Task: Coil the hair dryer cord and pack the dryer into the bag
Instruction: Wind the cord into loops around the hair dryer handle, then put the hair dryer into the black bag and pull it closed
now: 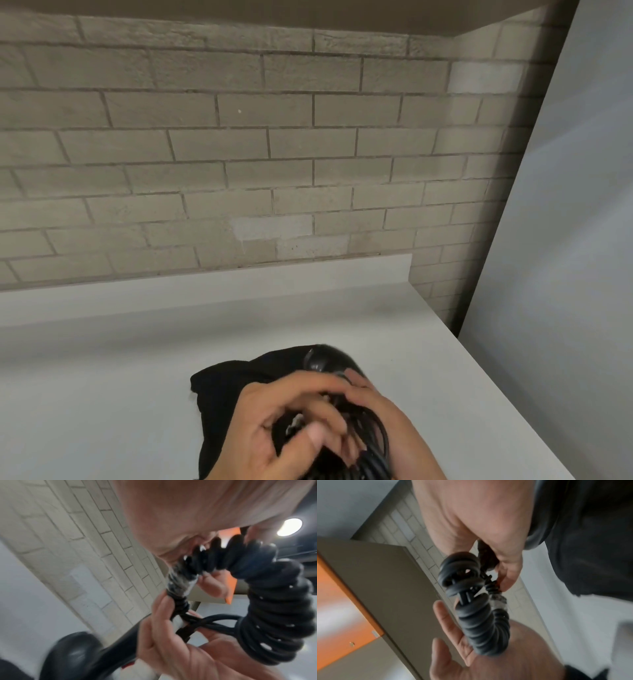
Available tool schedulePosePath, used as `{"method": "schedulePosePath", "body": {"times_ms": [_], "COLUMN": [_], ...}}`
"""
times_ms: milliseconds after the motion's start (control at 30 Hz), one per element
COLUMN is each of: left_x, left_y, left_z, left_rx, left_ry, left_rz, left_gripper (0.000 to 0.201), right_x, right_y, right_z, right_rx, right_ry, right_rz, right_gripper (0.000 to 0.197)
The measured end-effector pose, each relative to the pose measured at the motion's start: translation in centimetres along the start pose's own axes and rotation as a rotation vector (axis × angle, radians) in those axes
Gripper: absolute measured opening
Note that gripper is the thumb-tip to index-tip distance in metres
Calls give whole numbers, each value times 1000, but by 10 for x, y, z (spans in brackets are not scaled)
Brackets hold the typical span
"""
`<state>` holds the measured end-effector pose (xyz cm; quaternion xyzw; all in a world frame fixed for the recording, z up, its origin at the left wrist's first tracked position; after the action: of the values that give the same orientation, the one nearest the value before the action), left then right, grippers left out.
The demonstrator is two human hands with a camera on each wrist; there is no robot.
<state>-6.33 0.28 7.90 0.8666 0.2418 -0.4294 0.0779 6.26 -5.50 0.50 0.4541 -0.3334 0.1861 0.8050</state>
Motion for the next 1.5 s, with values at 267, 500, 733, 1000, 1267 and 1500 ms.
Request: {"method": "schedulePosePath", "body": {"times_ms": [267, 500, 733, 1000, 1267, 1500], "left_x": [95, 106, 122, 127, 121, 111], "left_y": [-12, 5, 2, 9, 25, 44], "left_z": [25, 19, 35, 47, 48, 38], "left_rx": [-274, -179, -178, -66, -79, 20], "left_ry": [-1094, -1154, -1095, -1017, -794, -624], "left_rz": [341, 773, 729, 542, -52, -349], "left_gripper": [85, 35, 30, 40, 53, 37], "right_x": [1, -11, -18, -14, -24, -28], "right_y": [-12, -20, -37, -66, -55, -49], "right_z": [-4, -15, -16, -25, -18, -9], "right_rx": [74, 8, -70, -125, -277, -570], "right_ry": [-216, -103, -42, -47, 34, -102], "right_rz": [197, 513, 920, 1136, 866, 584], "right_gripper": [69, 54, 35, 38, 50, 30]}}
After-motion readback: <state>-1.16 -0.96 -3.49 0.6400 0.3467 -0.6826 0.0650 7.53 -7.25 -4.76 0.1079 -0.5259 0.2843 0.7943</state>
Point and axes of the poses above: each hand's wrist, its own z-axis away from the middle knuckle, its own y-axis out of the palm, x = y × z, the point moved 4 cm from there along -z, towards the middle knuckle, and after that the axes turned 2 degrees about z, right-handed, at the moved point
